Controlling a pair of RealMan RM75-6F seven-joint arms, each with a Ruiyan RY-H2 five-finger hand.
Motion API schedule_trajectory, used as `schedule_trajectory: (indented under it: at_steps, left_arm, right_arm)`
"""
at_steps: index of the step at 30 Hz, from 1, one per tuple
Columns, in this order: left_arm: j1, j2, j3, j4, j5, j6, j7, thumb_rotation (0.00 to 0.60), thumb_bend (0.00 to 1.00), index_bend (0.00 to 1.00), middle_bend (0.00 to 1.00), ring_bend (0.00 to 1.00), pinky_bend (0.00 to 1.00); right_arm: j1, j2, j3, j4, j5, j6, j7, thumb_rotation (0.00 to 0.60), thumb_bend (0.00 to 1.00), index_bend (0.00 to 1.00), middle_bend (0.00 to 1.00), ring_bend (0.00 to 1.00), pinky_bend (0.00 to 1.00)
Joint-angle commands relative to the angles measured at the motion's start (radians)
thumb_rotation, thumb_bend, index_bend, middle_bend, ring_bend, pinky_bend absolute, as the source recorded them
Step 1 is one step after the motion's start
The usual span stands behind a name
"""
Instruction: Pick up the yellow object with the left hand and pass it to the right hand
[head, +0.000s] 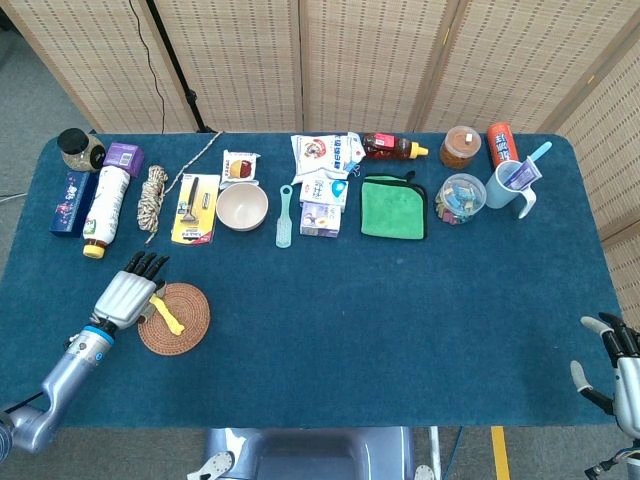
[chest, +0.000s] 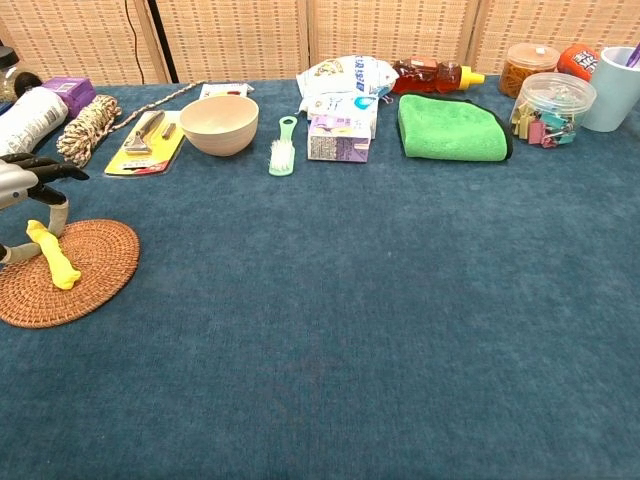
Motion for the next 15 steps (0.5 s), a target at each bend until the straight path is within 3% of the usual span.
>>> schedule_trajectory:
  at_steps: [1,6,15]
  left_arm:
    - [-0.002,-0.003,-0.001,0.001,-0.002,-0.002,-0.001,0.6,0.38,0.53,0.1,0.04,0.03]
    - [-0.005,-0.01,-0.002,0.003,-0.001,-0.003,-0.004,0.6,0.5,0.58,0.13,0.06,0.03]
    - [-0.007,0.002,-0.015,-0.012,0.0,0.021,-0.026,0.6,0.53,0.6,0.15,0.08,0.03]
  right_arm:
    - [-0.002,0.001,-0.001,0.001,0.001,0.0,0.002,0.6,0.37,0.26,0.2,0.27,0.25]
    - [-0.003,0.001,0.0,0.001,-0.001,0.004,0.003,0.6,0.37,0.26,0.2,0.27,0.25]
    - [-0.003,0.002,0.001,-0.001,-0.01,0.007,0.008,0.6,0.37,0.27,0.21,0.27,0.26]
